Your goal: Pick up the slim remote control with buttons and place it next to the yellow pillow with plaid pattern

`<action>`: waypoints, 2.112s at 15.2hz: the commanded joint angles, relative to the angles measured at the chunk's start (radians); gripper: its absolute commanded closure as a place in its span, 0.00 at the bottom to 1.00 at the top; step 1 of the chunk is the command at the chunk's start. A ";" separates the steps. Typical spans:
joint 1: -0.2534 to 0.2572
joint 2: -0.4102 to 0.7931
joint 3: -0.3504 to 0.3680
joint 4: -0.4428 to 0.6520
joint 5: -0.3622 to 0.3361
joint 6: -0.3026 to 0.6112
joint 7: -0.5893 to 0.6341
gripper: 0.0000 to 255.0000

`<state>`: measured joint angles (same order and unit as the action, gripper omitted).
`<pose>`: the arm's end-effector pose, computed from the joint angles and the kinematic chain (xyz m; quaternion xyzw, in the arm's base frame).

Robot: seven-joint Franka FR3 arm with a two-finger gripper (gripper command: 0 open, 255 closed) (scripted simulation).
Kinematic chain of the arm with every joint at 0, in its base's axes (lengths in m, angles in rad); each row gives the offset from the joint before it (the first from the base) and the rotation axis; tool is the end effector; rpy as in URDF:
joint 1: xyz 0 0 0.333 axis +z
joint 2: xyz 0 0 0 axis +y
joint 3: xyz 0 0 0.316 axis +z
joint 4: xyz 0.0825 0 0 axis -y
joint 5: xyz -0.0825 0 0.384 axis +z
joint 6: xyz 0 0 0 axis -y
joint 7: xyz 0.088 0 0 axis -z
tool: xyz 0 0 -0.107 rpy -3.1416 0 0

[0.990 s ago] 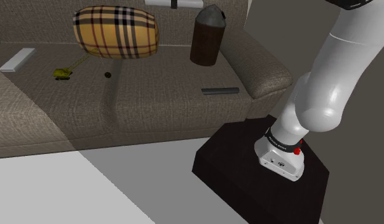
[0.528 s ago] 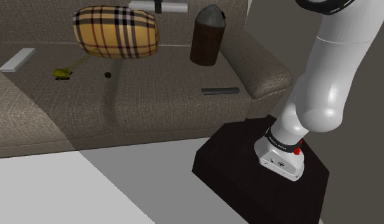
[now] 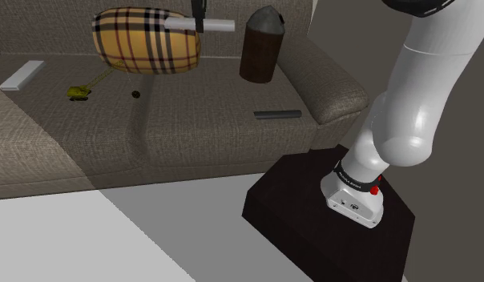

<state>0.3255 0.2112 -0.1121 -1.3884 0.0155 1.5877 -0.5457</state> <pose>0.6035 0.1402 0.5888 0.9284 0.3714 -0.0059 0.0031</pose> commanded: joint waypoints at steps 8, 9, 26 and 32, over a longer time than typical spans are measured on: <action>0.003 -0.025 0.001 -0.155 -0.003 0.131 0.002 1.00; 0.003 -0.025 0.001 -0.170 -0.003 0.145 0.002 1.00; 0.004 -0.004 0.002 -0.370 0.000 0.367 0.001 1.00; 0.004 0.018 0.003 -0.423 0.003 0.441 -0.001 1.00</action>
<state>0.3287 0.2238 -0.1093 -1.8042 0.0182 2.0159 -0.5474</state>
